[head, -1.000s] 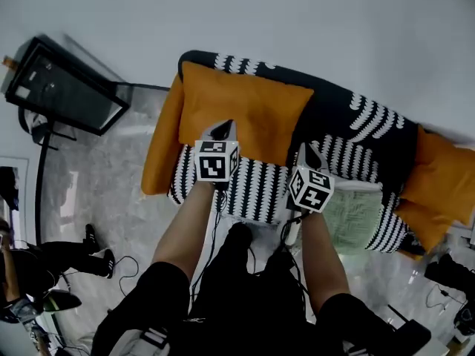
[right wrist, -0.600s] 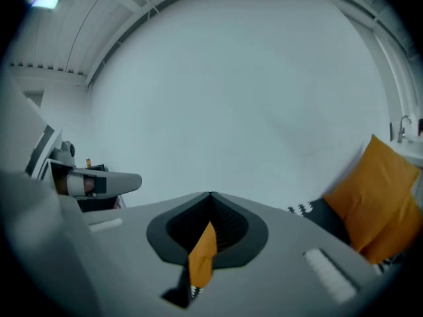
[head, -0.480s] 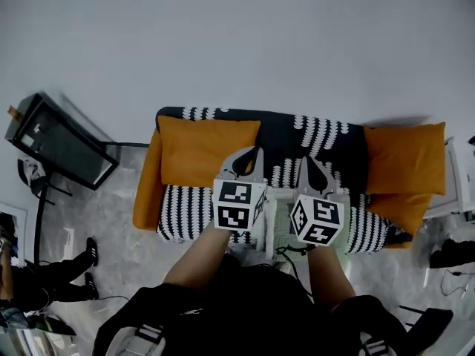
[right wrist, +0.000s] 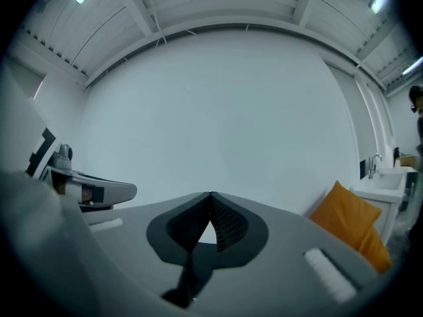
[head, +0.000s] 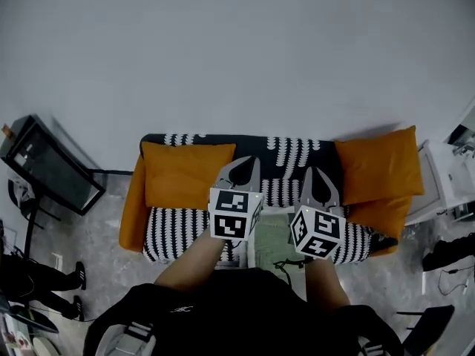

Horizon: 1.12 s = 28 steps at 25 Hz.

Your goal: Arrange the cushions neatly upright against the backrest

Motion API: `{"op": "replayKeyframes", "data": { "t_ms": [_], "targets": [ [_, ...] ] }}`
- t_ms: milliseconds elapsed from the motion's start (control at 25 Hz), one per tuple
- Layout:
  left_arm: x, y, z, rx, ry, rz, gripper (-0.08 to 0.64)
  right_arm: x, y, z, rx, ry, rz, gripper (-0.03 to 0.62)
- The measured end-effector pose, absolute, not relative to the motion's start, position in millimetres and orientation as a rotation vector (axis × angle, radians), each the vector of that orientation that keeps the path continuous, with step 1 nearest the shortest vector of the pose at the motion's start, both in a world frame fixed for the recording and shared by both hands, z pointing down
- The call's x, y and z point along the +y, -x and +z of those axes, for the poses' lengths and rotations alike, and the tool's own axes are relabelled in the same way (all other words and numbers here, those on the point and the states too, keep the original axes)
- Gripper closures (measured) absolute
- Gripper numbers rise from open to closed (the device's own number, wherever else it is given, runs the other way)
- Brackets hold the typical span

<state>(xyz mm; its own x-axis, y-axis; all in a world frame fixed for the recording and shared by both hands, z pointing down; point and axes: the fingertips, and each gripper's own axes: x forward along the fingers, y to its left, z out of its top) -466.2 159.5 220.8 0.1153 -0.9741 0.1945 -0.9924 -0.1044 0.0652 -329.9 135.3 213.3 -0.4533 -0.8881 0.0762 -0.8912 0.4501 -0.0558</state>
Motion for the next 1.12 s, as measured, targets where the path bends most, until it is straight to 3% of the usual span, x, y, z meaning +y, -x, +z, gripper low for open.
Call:
{"op": "replayKeyframes", "data": {
  "t_ms": [640, 1120],
  "targets": [
    [168, 423, 238, -1.844, -2.223, 0.172, 0.551, 148, 302, 243, -2.63, -1.562, 0.314, 0.586],
    [163, 303, 254, -1.712, -2.29, 0.214, 0.551, 144, 196, 259, -2.554, -1.608, 0.317, 0.586]
  ]
}}
